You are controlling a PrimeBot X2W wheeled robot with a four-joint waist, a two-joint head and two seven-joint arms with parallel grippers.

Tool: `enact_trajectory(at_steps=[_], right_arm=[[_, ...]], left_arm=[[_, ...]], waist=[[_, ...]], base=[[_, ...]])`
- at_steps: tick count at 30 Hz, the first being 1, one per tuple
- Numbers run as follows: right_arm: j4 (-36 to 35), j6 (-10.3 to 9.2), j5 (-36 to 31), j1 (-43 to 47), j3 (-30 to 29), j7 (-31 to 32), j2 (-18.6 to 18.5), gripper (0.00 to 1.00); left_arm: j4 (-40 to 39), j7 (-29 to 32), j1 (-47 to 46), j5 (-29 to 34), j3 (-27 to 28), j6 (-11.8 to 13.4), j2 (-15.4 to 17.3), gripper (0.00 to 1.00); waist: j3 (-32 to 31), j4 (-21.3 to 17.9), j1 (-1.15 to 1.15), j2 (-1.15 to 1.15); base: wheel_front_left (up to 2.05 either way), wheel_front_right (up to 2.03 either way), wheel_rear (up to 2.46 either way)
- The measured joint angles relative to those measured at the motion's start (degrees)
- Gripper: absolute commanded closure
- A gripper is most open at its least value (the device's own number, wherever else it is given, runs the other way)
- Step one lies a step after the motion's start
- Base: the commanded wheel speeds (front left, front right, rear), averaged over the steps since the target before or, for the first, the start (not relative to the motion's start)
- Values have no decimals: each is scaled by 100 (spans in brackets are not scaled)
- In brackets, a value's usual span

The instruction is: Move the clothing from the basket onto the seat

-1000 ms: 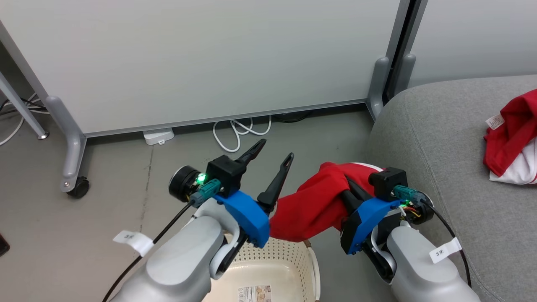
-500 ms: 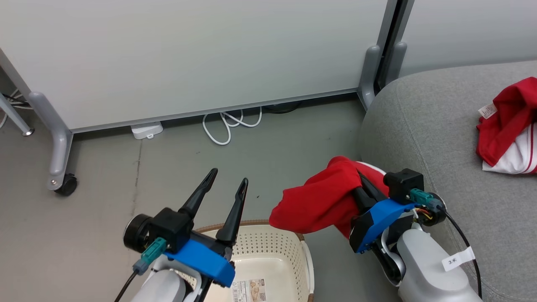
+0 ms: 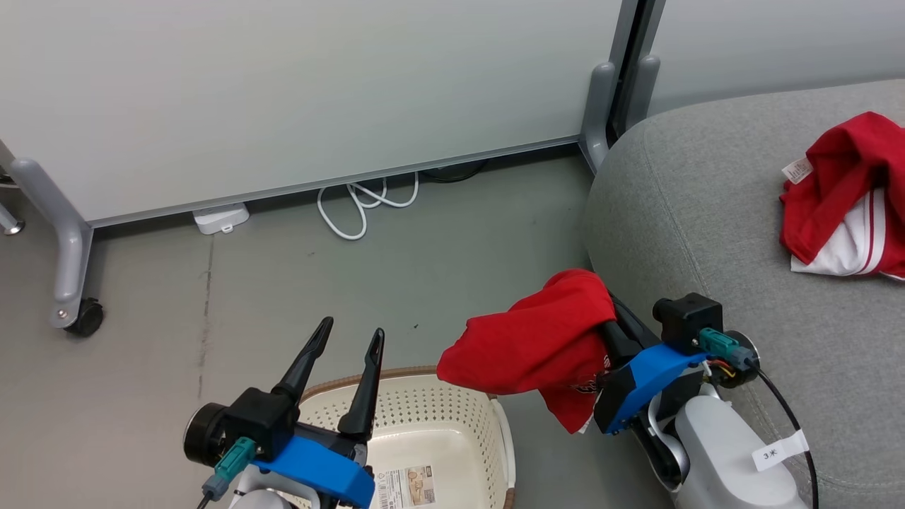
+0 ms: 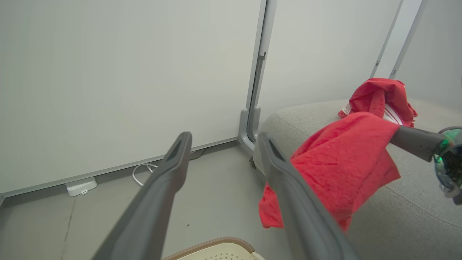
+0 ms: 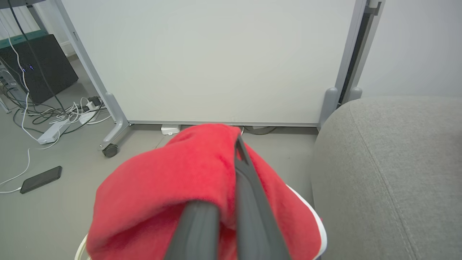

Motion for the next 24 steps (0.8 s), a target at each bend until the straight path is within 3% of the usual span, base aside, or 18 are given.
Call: enact_trajectory(at_steps=[12, 24], right_arm=[[-697, 0, 244, 313, 298, 144, 0, 100], [-1354, 0, 533, 596, 500, 360, 1, 100]], left_arm=[[20, -1, 40, 263, 469, -82, -133, 0], [-45, -1, 71, 393, 677, -108, -62, 0]], waist=[[78, -402, 0, 0], [278, -1369, 0, 0]], base=[[0, 0, 0], [0, 0, 0]])
